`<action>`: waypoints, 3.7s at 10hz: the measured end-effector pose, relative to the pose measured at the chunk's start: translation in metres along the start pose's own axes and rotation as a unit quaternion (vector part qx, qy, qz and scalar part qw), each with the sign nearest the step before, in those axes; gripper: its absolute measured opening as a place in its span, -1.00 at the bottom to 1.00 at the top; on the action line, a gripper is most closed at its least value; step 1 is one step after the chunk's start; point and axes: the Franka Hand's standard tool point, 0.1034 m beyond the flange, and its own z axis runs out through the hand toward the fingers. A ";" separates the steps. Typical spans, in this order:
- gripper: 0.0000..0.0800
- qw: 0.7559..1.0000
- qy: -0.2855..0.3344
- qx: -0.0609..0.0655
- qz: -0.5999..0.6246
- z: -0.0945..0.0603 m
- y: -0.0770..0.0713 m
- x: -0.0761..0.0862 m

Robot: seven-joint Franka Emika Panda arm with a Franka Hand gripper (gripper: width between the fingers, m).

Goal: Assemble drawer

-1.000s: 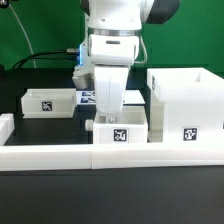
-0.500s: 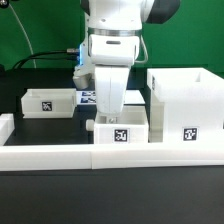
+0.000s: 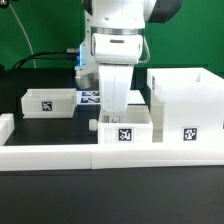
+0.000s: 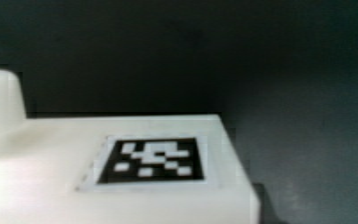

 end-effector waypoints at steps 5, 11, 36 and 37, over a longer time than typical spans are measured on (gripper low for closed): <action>-0.89 1.000 -0.008 0.009 -0.026 0.006 -0.006 0.014; -0.89 1.000 -0.010 0.010 -0.026 0.008 -0.007 0.011; -0.89 0.999 -0.027 -0.005 -0.027 0.008 -0.004 0.019; -0.89 0.999 -0.027 -0.005 -0.027 0.008 -0.004 0.019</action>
Offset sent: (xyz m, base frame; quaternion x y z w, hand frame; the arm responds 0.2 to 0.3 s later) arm -0.0011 0.0079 -0.0068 0.0158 -0.0200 -0.0704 0.9972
